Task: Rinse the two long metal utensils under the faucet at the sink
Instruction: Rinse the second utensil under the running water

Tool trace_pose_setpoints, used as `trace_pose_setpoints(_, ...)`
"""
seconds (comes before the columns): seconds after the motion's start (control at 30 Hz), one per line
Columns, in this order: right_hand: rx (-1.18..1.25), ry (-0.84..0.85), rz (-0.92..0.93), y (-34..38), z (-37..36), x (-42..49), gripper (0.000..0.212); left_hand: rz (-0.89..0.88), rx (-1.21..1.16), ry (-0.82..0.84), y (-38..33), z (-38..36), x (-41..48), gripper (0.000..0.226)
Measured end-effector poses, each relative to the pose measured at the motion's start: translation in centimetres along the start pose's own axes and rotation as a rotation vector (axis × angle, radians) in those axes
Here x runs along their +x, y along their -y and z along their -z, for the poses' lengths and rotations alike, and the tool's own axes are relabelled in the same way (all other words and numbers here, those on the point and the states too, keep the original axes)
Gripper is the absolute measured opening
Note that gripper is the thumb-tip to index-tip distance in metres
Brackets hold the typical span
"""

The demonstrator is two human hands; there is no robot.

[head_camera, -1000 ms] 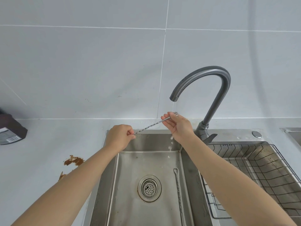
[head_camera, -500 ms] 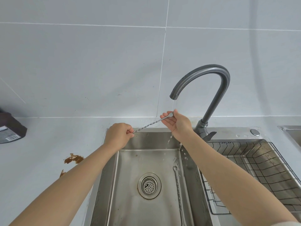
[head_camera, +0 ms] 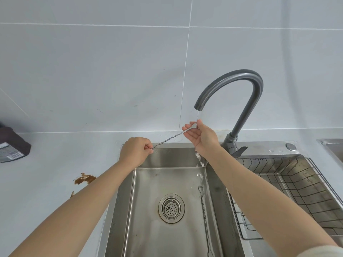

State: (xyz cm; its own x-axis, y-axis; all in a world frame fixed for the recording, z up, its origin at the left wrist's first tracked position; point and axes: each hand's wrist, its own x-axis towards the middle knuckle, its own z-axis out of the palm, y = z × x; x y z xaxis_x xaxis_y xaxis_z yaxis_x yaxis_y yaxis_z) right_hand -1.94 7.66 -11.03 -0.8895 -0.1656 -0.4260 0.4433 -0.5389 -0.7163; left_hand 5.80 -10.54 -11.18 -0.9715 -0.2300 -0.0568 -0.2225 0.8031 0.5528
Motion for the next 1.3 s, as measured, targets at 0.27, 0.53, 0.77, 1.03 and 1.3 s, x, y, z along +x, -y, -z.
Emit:
trace_pose_setpoints(0.27,-0.03,0.019,0.053,-0.2,0.0,-0.2,0.017,-0.008,0.048,0.01,-0.2,-0.3,0.4,0.008)
trace_pose_setpoints(0.53,-0.035,-0.026,0.011,0.1,-0.8,-0.4,0.035,-0.014,0.029,0.013,-1.2,-0.3,0.7,0.008)
trace_pose_setpoints(0.77,-0.036,0.02,0.051,0.0,-0.6,0.1,0.016,-0.021,0.011,-0.011,-1.7,-0.8,1.5,0.01)
trace_pose_setpoints(1.03,-0.079,-0.022,-0.004,0.3,-0.8,0.3,0.038,-0.045,0.005,0.003,-2.9,-1.2,2.4,0.011)
trace_pose_setpoints(1.3,-0.078,0.046,0.041,0.3,-0.1,0.9,0.015,-0.05,0.018,0.014,-3.4,-1.4,3.1,0.011)
